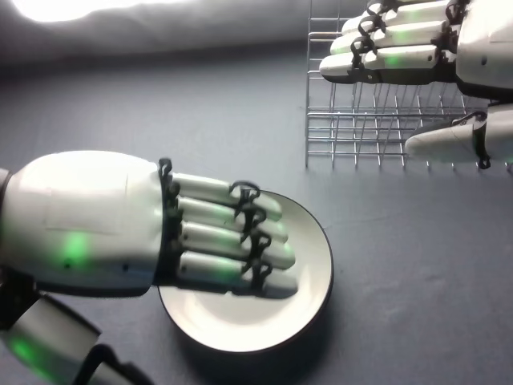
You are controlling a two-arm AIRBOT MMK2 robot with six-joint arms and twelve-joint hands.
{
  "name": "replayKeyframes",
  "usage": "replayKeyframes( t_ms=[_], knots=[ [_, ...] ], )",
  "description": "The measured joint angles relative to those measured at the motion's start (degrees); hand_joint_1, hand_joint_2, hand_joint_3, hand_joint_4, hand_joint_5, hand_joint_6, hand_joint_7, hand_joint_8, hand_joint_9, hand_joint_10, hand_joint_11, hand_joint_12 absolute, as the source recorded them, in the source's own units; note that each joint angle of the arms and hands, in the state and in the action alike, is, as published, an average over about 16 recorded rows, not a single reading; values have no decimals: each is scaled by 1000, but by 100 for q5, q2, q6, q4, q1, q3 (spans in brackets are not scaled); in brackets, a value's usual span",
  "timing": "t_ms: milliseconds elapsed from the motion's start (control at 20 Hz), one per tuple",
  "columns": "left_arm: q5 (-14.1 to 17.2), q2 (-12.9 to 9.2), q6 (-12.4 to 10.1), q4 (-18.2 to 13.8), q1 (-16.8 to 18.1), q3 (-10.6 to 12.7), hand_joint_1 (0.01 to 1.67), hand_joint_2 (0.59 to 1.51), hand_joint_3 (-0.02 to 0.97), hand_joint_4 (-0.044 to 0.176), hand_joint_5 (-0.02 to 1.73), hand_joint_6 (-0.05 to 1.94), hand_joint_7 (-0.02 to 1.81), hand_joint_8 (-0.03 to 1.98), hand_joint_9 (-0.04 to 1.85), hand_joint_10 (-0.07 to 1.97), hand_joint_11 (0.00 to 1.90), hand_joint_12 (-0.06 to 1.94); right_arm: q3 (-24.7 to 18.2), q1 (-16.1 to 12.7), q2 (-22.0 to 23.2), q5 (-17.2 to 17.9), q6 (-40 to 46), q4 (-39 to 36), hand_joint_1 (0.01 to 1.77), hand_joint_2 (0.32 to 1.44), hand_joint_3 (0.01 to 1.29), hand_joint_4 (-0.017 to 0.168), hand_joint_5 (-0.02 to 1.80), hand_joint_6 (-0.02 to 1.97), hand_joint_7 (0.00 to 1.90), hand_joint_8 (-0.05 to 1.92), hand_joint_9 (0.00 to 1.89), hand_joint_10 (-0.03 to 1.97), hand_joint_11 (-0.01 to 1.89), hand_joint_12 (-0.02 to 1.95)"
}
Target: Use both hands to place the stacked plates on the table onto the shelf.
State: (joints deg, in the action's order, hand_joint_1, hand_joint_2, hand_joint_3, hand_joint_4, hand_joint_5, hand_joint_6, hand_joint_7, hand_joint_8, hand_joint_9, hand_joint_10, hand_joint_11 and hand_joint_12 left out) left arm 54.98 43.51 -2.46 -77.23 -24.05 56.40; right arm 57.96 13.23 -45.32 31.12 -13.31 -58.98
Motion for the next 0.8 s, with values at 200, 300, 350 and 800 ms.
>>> replayKeyframes(
  t_ms=[200,300,350,800],
  knots=[
    [105,-25,-237,-207,96,121,20,1155,13,-4,116,22,127,-7,115,7,42,194,22,28,-3,88,-49,50,33,1407,13,3,123,25,163,18,162,45,13,682],
    [163,-24,-336,-318,135,205,20,1155,13,-4,112,21,122,-7,112,7,40,194,32,42,-3,137,-77,67,35,1408,13,3,123,24,163,17,167,41,14,695],
    [192,-23,-372,-365,150,250,19,1156,13,-3,111,21,120,-7,110,7,39,194,37,51,-3,165,-96,75,36,1408,13,3,123,25,164,17,169,39,14,698],
    [500,105,-475,-831,126,675,19,1157,13,-3,97,20,109,-7,100,7,32,194,70,127,-3,367,-268,78,26,1408,14,3,121,24,166,17,171,27,16,671]
  ],
)
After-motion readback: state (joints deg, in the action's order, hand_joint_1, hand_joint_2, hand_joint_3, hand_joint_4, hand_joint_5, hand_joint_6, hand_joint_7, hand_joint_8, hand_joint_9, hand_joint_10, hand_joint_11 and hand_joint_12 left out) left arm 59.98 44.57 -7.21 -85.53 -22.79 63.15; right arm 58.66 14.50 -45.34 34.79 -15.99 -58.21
